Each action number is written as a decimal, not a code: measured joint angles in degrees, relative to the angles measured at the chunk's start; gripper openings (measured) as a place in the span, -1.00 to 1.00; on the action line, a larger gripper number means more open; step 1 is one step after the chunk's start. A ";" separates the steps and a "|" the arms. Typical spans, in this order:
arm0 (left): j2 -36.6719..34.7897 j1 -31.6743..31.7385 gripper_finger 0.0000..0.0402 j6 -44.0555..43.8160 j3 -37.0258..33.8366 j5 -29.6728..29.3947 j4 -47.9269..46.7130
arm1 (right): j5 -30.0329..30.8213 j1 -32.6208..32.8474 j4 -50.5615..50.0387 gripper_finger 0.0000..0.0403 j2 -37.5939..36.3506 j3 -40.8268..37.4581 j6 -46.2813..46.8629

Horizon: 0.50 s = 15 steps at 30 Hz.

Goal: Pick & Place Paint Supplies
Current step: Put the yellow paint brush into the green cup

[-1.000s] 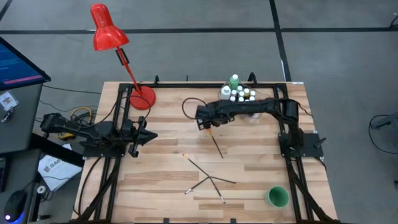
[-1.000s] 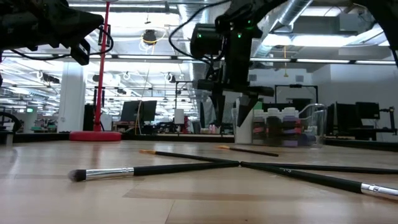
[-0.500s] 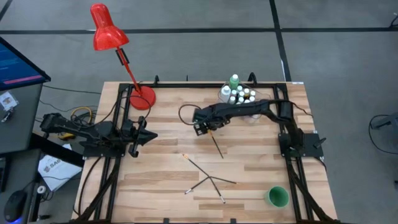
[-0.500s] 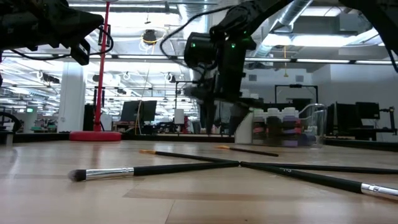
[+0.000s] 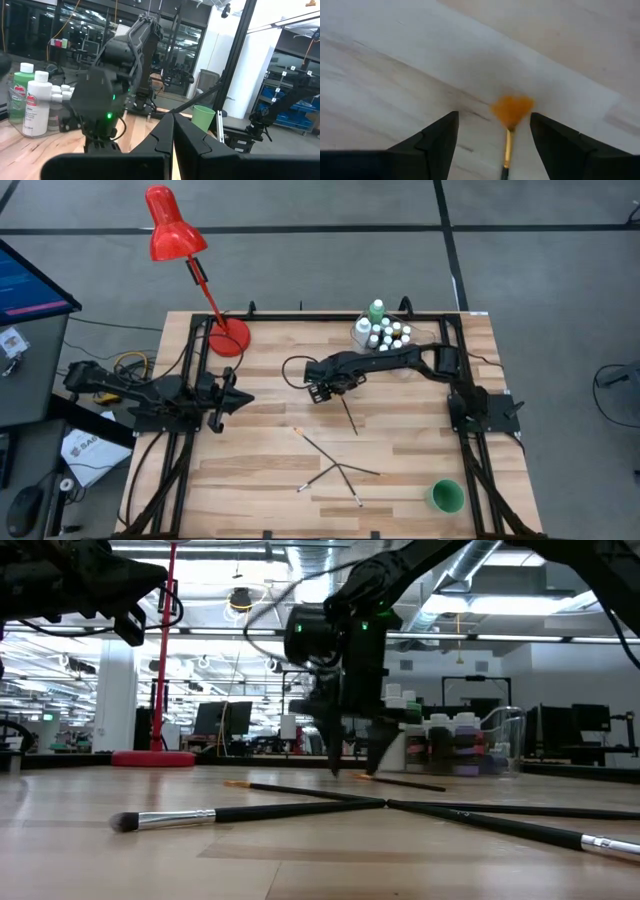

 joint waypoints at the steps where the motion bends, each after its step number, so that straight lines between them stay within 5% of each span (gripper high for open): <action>1: 0.12 0.00 -0.99 0.00 0.00 -0.01 0.06 | 0.02 -0.02 -0.64 0.21 0.95 0.63 -0.24; 10: 1.00 0.00 -0.99 0.00 0.00 -0.01 0.09 | -1.72 0.49 -7.59 0.19 6.63 8.48 -1.36; 15: 1.00 0.00 -0.99 0.00 0.00 0.01 0.14 | -1.94 0.14 -8.58 -0.05 7.10 10.48 -2.00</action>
